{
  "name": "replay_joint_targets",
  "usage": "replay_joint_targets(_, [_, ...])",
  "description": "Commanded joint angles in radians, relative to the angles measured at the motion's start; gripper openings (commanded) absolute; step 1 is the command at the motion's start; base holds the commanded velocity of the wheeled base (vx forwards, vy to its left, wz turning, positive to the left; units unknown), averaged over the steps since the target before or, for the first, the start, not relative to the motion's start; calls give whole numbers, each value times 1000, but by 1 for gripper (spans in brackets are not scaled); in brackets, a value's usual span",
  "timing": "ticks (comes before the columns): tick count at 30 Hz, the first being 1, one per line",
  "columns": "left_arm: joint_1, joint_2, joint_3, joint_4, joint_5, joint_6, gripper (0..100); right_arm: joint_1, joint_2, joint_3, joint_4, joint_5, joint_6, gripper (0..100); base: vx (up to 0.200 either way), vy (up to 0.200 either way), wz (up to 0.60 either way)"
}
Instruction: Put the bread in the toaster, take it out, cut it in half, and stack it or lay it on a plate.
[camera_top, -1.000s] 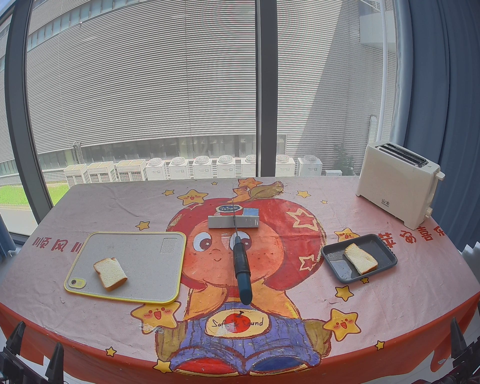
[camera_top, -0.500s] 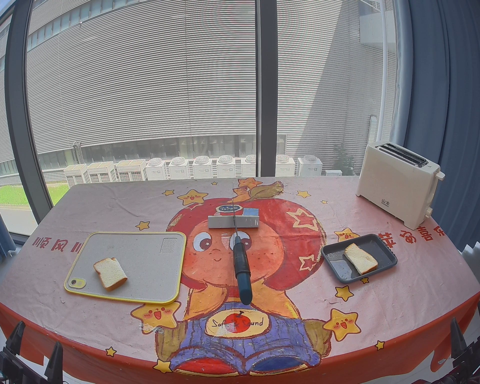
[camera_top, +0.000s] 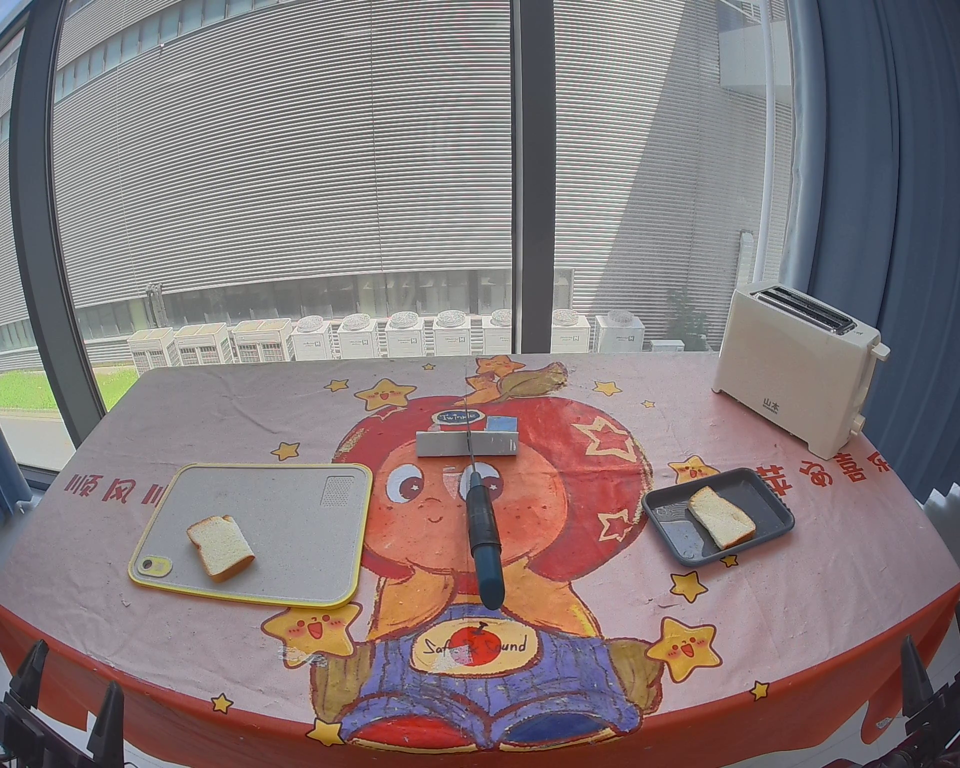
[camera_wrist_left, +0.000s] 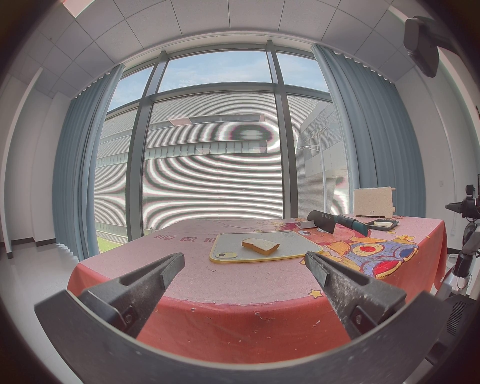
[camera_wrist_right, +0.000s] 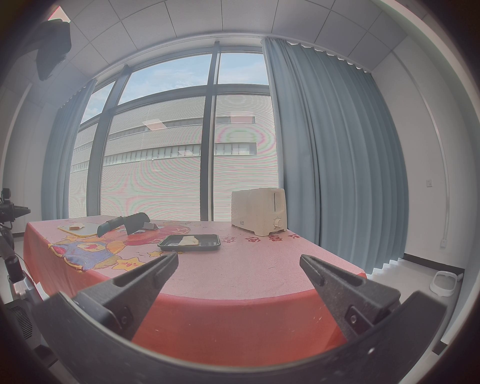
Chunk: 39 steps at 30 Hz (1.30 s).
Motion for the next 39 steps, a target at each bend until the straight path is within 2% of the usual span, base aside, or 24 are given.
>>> replay_joint_targets(1, [0, -16, 18, -2, 0, -1, 100, 0, -16, 16, 0, 0, 0, 100, 0, 0, 0])
replay_joint_targets(3, [0, -16, 18, -4, 0, -1, 100, 0, -16, 16, 0, 0, 0, 100, 0, 0, 0])
replay_joint_targets(7, [0, -16, 18, -215, 5, 0, 100, 0, -16, 16, 0, 0, -2, 100, 0, 0, 0])
replay_joint_targets(8, [0, -16, 18, -226, 7, 3, 100, 0, -16, 16, 0, 0, -2, 100, 0, 0, 0])
replay_joint_targets(12, [0, -16, 18, -226, 7, 5, 100, 0, -15, 13, 3, 1, -11, 100, 0, 0, 0])
replay_joint_targets(16, [0, -16, 18, -228, 7, 6, 100, 2, -16, 15, 0, -5, 15, 100, 0, 0, 0])
replay_joint_targets(39, [0, -16, 18, -205, -3, 8, 100, 2, -16, 16, -2, 3, 14, 100, 0, 0, 0])
